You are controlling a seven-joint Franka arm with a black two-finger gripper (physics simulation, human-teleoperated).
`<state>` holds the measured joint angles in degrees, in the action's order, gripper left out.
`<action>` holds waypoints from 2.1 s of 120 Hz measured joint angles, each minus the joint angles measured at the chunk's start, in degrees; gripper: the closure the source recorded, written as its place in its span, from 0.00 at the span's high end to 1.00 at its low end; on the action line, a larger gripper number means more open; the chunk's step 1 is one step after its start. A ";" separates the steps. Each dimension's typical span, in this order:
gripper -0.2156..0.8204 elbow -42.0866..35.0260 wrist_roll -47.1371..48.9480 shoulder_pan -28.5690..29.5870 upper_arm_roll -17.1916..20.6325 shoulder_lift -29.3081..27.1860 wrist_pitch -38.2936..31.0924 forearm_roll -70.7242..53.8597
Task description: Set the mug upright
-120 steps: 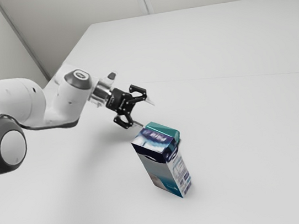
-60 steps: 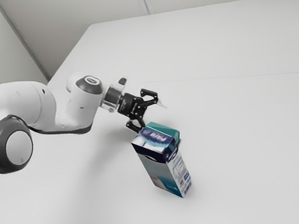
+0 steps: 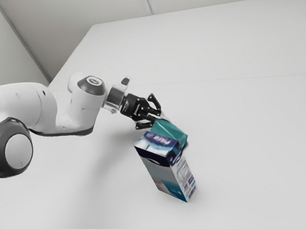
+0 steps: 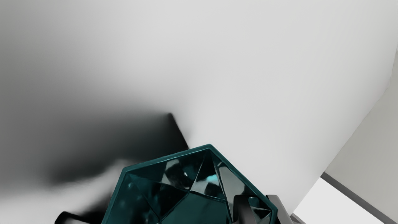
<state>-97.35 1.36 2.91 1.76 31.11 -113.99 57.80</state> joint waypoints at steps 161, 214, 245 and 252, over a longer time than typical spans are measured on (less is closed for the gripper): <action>0.03 -15.84 4.09 -3.02 0.27 -25.02 -4.49 -54.00; 0.03 -20.40 6.31 -3.45 0.53 -24.53 -7.59 -61.59; 0.03 -20.85 7.45 -3.44 0.61 -23.63 -9.11 -62.20; 0.13 -20.90 7.59 -3.32 1.01 -23.68 -9.18 -62.08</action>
<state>-118.25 8.95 -0.41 2.77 7.42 -123.17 -4.28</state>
